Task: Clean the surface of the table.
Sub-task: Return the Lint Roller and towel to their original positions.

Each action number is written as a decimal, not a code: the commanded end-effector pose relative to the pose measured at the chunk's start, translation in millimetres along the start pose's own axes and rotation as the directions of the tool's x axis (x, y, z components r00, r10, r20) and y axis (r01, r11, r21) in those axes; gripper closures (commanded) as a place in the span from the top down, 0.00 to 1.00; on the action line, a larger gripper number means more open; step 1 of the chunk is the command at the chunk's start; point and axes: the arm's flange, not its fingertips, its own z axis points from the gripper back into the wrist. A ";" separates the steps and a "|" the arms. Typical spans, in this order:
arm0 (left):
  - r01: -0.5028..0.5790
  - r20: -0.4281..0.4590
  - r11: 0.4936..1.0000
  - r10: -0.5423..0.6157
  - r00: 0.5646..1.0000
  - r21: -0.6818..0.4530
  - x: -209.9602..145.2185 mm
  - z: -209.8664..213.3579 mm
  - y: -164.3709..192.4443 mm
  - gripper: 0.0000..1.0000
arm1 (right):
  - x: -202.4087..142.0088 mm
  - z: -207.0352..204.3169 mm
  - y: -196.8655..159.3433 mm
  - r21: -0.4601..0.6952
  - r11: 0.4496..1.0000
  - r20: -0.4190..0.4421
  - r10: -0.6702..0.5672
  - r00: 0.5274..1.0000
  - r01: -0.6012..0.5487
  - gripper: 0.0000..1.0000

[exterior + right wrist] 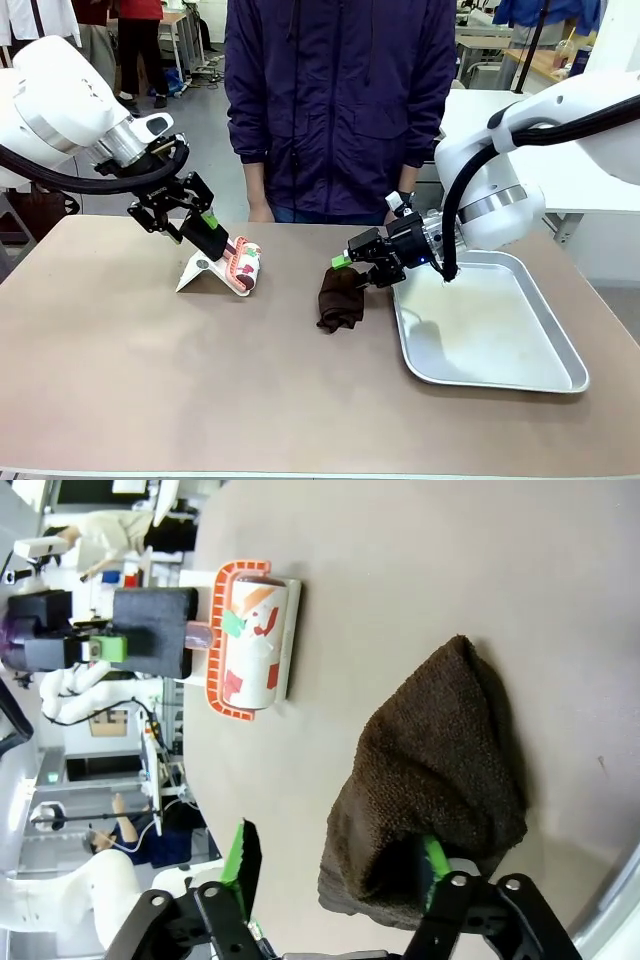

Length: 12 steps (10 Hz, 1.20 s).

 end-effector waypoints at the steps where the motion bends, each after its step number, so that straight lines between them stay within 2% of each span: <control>1: -0.025 0.010 1.000 0.025 1.000 0.006 -1.5 8.5 -0.4 1.00 | 2.3 4.5 6.0 0.004 1.000 0.009 0.008 1.000 -0.008 1.00; 4: -0.020 0.034 0.999 0.021 0.999 -0.040 -11.1 30.2 10.1 1.00 | -6.1 14.9 27.6 -0.101 0.994 -0.014 0.035 0.999 -0.036 1.00; 6: -0.004 0.048 0.991 0.010 0.999 -0.136 -29.3 60.5 31.2 1.00 | -15.9 38.2 36.0 -0.188 0.982 -0.023 -0.008 1.000 0.004 1.00; 7: 0.023 0.045 0.978 -0.013 0.999 -0.209 -43.8 76.8 43.7 1.00 | -23.1 55.3 34.5 -0.168 0.986 -0.041 -0.027 0.999 0.020 1.00; 8: 0.045 0.058 0.964 -0.031 0.998 -0.261 -59.9 90.4 53.6 1.00 | -30.2 72.7 30.6 -0.114 0.993 -0.034 -0.031 0.999 0.027 1.00; 10: 0.091 0.106 0.922 -0.054 0.993 -0.377 -102.2 106.7 76.6 1.00 | -47.7 114.5 9.6 0.110 0.993 0.006 -0.048 0.999 0.047 1.00; 11: 0.134 0.099 0.884 -0.100 0.990 -0.448 -122.8 101.6 85.3 1.00 | -59.1 132.7 -8.6 0.264 0.962 0.011 -0.070 0.997 0.064 1.00; 12: 0.153 0.114 0.845 -0.110 0.987 -0.513 -140.4 91.8 94.6 1.00 | -74.9 149.9 -30.5 0.409 0.908 0.001 -0.104 0.995 0.094 1.00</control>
